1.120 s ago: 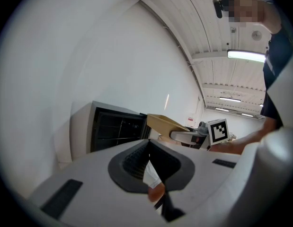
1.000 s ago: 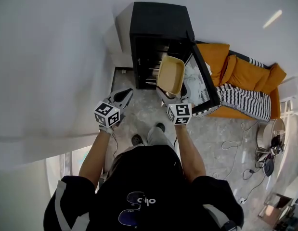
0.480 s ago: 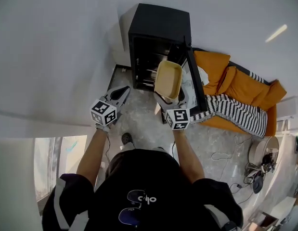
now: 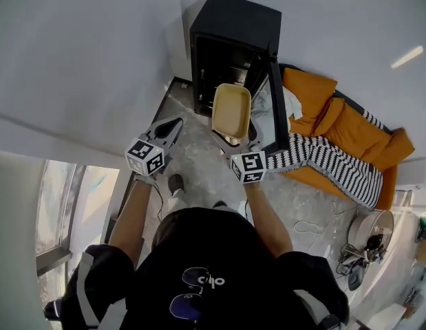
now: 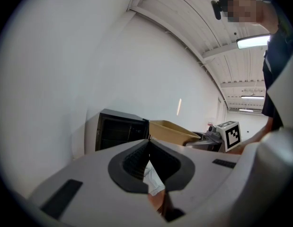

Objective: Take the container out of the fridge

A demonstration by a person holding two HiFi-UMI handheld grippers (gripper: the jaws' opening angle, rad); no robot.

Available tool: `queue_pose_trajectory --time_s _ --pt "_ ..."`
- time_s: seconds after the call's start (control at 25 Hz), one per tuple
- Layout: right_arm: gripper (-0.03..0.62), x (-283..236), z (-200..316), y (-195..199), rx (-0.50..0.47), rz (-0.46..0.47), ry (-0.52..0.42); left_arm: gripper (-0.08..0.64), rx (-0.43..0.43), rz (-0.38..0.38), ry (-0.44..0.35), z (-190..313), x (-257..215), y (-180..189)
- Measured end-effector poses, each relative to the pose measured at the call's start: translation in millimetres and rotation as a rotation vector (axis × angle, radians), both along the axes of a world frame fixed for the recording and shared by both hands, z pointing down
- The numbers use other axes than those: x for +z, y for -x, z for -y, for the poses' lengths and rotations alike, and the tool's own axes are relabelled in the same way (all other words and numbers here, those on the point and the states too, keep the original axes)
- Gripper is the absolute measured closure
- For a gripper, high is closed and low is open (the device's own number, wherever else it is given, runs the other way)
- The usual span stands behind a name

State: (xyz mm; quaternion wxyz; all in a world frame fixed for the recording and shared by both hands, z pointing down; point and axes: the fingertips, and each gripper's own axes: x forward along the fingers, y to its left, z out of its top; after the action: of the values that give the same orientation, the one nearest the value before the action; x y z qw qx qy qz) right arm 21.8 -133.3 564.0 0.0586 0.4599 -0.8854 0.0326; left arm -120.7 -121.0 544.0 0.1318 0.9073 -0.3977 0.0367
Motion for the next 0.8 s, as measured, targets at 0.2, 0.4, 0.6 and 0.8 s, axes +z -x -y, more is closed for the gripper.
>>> queue_pose_trajectory --time_s 0.2,0.4,0.6,0.8 --pt "0.06 5 -24 16 -0.09 0.003 0.006 0.557 -0.079 0.006 -0.001 -33 2 11" --pt "0.06 6 -55 41 -0.198 0.013 0.004 0.557 -0.186 0.017 0.001 -81 3 35" --pt "0.06 0 -84 61 -0.27 0.02 -0.004 0.557 -0.271 0.025 -0.01 -124 -2 52" --pt "0.06 -7 -105 84 -0.343 0.03 -0.006 0.557 -0.341 0.03 -0.021 -154 -3 70"
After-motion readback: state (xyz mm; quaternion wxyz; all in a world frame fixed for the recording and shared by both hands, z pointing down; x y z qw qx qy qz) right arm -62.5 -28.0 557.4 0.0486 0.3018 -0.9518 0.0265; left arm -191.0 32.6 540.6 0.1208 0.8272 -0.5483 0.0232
